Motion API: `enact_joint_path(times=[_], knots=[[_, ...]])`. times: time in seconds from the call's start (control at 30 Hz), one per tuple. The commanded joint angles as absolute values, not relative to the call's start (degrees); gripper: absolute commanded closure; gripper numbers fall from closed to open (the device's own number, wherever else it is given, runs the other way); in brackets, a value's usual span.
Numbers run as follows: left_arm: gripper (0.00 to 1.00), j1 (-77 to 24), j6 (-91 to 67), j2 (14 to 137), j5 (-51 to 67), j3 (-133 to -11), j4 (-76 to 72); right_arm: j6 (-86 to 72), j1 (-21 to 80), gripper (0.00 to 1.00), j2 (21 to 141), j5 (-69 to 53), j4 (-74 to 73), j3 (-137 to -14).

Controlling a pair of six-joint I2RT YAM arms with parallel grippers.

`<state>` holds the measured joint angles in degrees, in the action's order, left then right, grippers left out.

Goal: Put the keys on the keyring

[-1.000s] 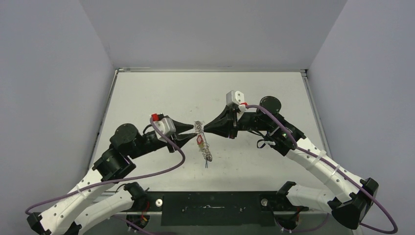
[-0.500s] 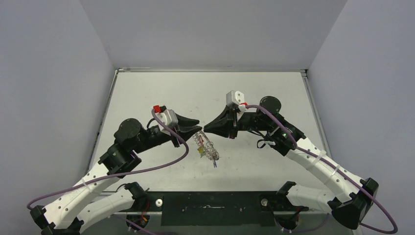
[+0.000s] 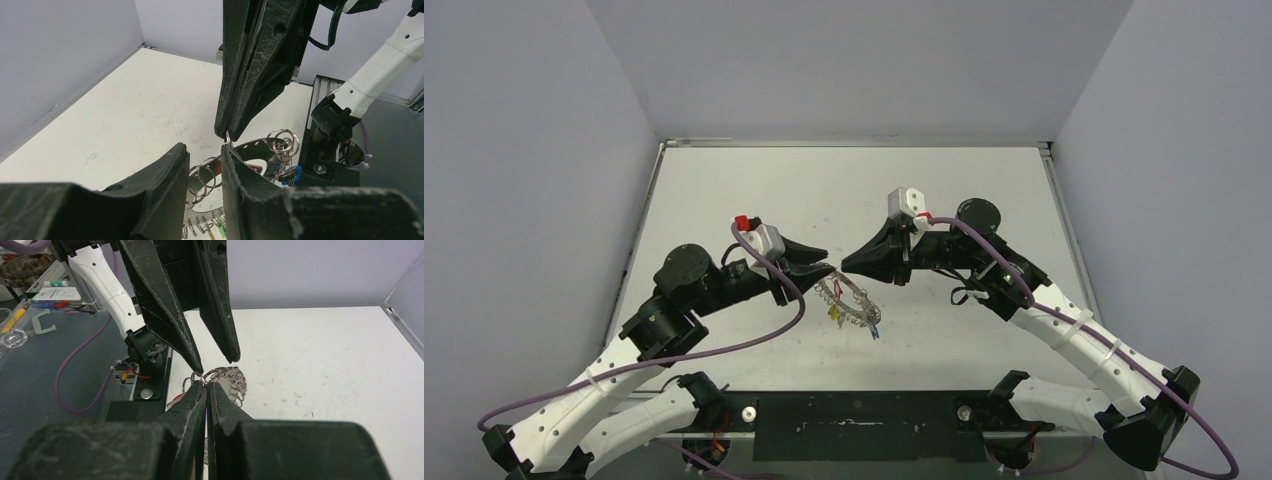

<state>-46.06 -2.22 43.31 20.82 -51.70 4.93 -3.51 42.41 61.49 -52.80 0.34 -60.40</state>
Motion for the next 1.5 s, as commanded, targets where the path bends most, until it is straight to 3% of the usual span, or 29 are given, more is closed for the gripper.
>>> enact_joint_path(times=[0.0, 0.43, 0.73, 0.83, 1.07, 1.23, 1.33, 1.47], knots=[[0.72, -46.1, -3.1, 41.6, 19.9, -55.1, 5.3, -2.6, 42.4, 1.0, 60.0, -52.5, 5.0, -60.9], [0.73, -46.2, -5.8, 44.1, 24.3, -55.3, 5.1, -2.4, 42.4, 1.0, 60.0, -51.9, 4.7, -60.8], [0.87, -46.2, -6.1, 47.0, 26.4, -55.9, 5.7, -2.3, 42.4, 1.0, 59.9, -51.7, 4.5, -60.5], [0.99, -46.2, -5.5, 46.9, 26.5, -56.0, 6.6, -2.2, 42.4, 1.0, 59.8, -51.5, 4.3, -60.4], [1.0, -46.2, -2.6, 47.2, 25.3, -58.6, 11.4, -0.5, 42.4, 1.0, 59.8, -51.2, 1.7, -61.0], [1.0, -46.1, 3.0, 51.0, 28.7, -64.9, 19.4, 3.9, 42.1, 0.68, 59.9, -50.7, -4.3, -63.3], [1.0, -46.2, 7.4, 54.0, 30.6, -70.5, 28.0, 6.6, 41.3, 0.6, 60.1, -51.2, -7.7, -65.2], [1.0, -46.2, 12.3, 57.9, 32.1, -76.5, 36.6, 9.7, 40.6, 0.59, 60.8, -52.7, -11.3, -66.8]])
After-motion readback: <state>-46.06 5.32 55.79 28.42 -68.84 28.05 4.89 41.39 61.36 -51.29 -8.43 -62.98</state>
